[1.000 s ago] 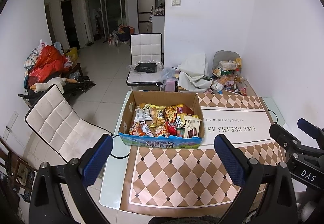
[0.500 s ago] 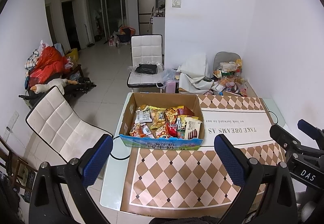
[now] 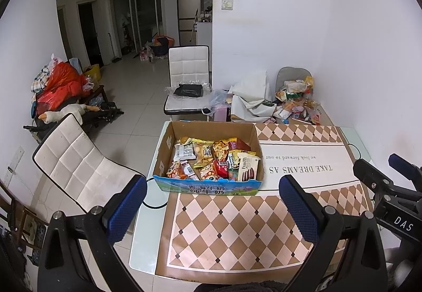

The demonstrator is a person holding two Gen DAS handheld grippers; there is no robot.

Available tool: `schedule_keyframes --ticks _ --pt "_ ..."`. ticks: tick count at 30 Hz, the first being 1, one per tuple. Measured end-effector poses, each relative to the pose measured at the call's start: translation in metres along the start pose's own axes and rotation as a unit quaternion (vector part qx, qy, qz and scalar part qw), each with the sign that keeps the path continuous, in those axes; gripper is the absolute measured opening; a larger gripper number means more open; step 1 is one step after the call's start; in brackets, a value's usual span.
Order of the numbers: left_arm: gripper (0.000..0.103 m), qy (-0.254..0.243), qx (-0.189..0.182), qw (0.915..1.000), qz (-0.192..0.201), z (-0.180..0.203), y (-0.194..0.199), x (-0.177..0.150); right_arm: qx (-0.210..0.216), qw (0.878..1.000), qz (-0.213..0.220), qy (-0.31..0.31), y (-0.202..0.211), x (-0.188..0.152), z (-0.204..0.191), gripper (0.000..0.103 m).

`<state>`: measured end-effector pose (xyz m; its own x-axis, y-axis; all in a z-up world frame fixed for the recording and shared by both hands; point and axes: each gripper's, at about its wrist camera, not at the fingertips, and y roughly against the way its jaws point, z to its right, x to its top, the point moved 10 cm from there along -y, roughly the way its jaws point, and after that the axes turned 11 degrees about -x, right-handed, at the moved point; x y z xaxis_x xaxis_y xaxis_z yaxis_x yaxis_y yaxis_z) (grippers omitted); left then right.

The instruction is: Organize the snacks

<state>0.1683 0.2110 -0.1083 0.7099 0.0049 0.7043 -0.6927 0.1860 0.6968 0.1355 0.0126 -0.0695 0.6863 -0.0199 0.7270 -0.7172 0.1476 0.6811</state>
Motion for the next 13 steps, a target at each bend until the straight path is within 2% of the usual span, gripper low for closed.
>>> schedule_keyframes --ticks 13 --pt "0.102 -0.004 -0.001 1.0 -0.001 0.0082 -0.0005 0.0048 0.002 1.0 0.0 -0.003 0.005 0.0001 -0.0001 0.102"
